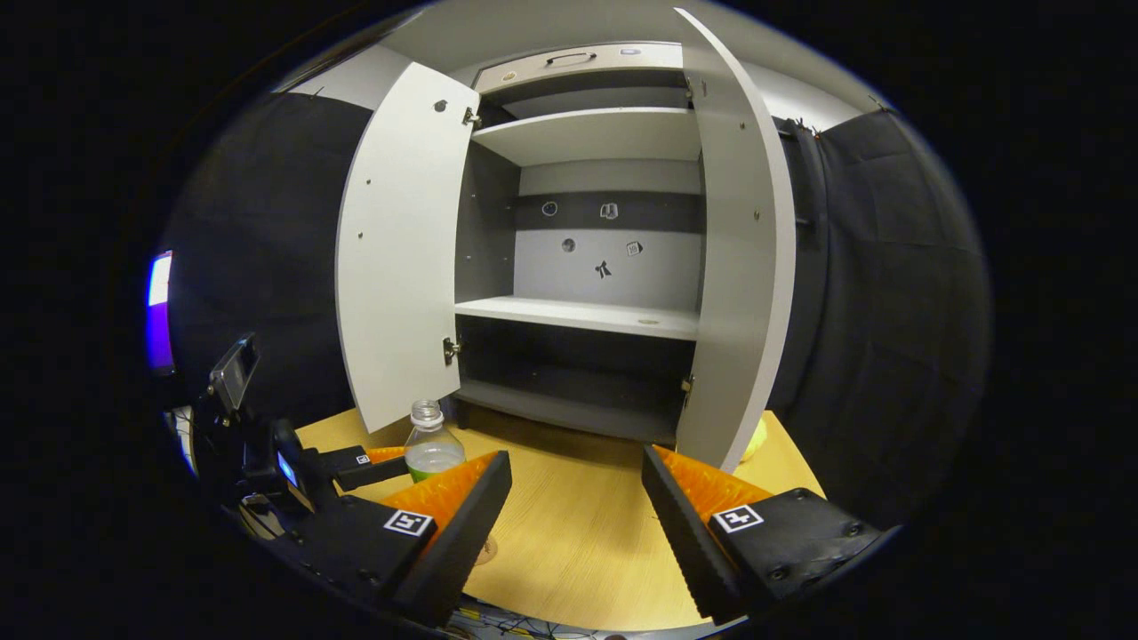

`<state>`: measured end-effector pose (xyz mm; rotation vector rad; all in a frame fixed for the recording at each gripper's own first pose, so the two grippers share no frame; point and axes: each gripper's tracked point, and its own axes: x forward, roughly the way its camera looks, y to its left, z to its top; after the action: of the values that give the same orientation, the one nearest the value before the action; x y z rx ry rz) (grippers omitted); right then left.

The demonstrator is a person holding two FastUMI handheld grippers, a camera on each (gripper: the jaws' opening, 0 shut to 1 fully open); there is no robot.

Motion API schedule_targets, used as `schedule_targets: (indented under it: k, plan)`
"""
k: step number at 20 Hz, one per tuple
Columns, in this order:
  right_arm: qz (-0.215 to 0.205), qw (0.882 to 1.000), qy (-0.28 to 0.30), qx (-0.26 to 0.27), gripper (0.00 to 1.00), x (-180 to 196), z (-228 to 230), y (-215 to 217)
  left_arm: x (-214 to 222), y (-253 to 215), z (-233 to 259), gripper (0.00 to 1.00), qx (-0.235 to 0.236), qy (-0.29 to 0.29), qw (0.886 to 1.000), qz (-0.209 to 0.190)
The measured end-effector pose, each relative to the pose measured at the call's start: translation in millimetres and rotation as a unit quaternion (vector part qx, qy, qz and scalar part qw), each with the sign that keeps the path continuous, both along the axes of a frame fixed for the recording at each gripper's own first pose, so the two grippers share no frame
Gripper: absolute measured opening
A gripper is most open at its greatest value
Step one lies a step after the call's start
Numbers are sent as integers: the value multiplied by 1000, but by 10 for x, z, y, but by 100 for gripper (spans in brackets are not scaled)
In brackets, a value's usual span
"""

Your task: Grasp the bottle in the cabinet with the left hand and place it on the coaster, then close the right door with the right hand and the left door with the left hand.

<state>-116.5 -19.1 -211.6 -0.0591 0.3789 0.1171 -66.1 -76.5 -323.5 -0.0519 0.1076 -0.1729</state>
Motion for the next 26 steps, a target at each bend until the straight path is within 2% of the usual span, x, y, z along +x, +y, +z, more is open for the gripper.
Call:
schedule_targets:
  k: [5,8,15,18,19,20,23,26]
  plan:
    - [14,999,31,1,98,-72,-307,65,-39,-1,-272,77,33,1,999,12]
    - [20,999,40,4,99,-45,-361,78,-33,-23,-323,77,14,5,1000,13]
    - [16,999,45,7,98,18,-428,22,-137,-6,-539,78,15,2,1000,20]
    - [20,998,54,4,98,14,-494,42,-141,-10,-561,82,1,8,1000,25]
    - [22,998,57,7,98,9,-510,59,-131,-1,-540,86,-4,7,1000,28]
    - [25,998,59,9,98,7,-518,80,-124,-14,-521,96,-6,6,1000,27]
    - [30,998,56,6,99,9,-494,99,-56,-14,-469,98,4,7,1000,26]
    - [26,998,48,6,98,68,-359,74,4,-13,-172,99,-3,-5,1000,21]
